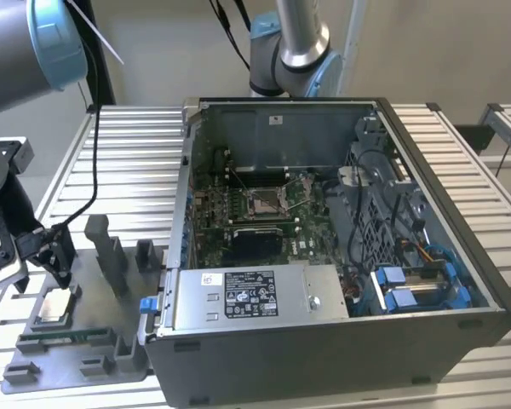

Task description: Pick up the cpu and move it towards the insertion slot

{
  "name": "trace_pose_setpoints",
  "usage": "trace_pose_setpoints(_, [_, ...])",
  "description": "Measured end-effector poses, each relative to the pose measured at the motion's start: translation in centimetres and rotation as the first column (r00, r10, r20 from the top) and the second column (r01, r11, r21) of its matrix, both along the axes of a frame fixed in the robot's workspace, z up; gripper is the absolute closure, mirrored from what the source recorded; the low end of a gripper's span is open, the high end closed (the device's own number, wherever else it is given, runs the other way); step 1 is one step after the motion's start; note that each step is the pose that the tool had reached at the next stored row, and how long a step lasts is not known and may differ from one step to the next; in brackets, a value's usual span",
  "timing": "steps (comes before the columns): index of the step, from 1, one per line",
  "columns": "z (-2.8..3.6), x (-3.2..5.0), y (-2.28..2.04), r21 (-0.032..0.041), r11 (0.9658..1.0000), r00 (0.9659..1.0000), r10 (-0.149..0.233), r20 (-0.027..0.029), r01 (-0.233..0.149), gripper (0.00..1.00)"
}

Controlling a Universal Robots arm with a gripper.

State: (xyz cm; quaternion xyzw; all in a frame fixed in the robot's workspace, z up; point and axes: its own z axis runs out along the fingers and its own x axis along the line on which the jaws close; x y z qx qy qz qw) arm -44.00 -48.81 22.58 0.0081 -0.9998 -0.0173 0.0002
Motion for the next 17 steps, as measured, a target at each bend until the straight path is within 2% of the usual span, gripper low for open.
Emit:
trace_pose_setpoints(10, [-1.81, -0.03, -0.07, -0.0001, 1.0000, 1.0000, 0.000, -0.0001, 0.000, 0.00])
trace_pose_setpoints(17, [-2.84, -0.16, -0.16, 0.0000, 1.0000, 1.0000, 0.001, 0.0000, -0.001, 0.00])
